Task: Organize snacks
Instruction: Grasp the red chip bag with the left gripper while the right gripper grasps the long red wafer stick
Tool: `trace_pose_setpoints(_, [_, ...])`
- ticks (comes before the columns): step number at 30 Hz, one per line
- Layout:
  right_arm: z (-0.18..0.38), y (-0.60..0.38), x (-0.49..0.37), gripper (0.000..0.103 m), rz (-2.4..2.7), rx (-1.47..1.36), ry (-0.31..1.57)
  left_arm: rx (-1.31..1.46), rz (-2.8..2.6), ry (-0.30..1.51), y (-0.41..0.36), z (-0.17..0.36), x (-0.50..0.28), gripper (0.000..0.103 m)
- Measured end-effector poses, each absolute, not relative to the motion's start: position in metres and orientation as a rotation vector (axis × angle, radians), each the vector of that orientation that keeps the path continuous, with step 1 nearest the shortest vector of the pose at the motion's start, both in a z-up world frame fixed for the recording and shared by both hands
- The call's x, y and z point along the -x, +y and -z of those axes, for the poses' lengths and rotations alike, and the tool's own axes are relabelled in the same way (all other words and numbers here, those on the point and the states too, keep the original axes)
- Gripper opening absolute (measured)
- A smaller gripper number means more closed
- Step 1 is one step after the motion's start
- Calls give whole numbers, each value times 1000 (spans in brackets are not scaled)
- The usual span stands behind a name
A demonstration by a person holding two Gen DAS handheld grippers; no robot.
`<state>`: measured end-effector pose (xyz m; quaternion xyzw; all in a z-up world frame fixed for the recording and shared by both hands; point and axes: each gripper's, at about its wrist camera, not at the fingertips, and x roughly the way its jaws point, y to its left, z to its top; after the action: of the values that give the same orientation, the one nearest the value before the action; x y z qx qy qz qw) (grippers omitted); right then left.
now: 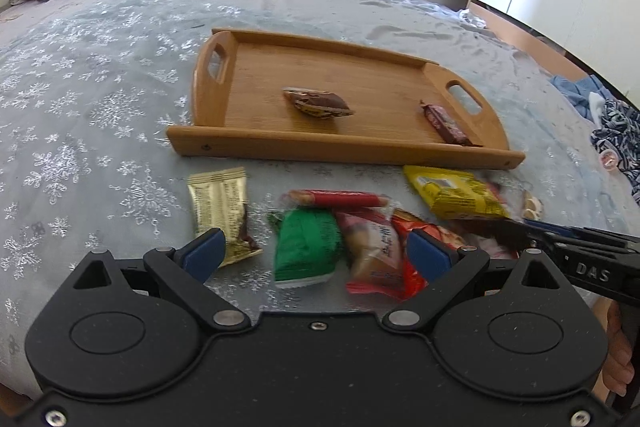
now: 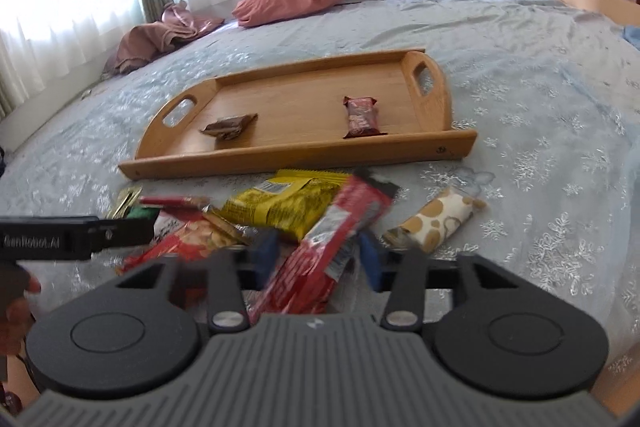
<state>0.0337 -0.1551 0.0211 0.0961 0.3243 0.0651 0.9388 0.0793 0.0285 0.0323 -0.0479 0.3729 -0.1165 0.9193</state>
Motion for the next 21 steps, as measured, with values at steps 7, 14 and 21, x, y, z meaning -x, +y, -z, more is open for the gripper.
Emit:
trace_pose_setpoints(7, [-23,-153,-33,32,-111,-165,659,109,295,749,16,-43,-68,95])
trace_pose_setpoints(14, [-29,-156,-26,29,-81,-149,629,95,394,755,-9,-45,-56,68])
trace_pose_setpoints(21, [-29,-163,-21,29,-52,-129,637,36,414,757,-38,-37,-56,44])
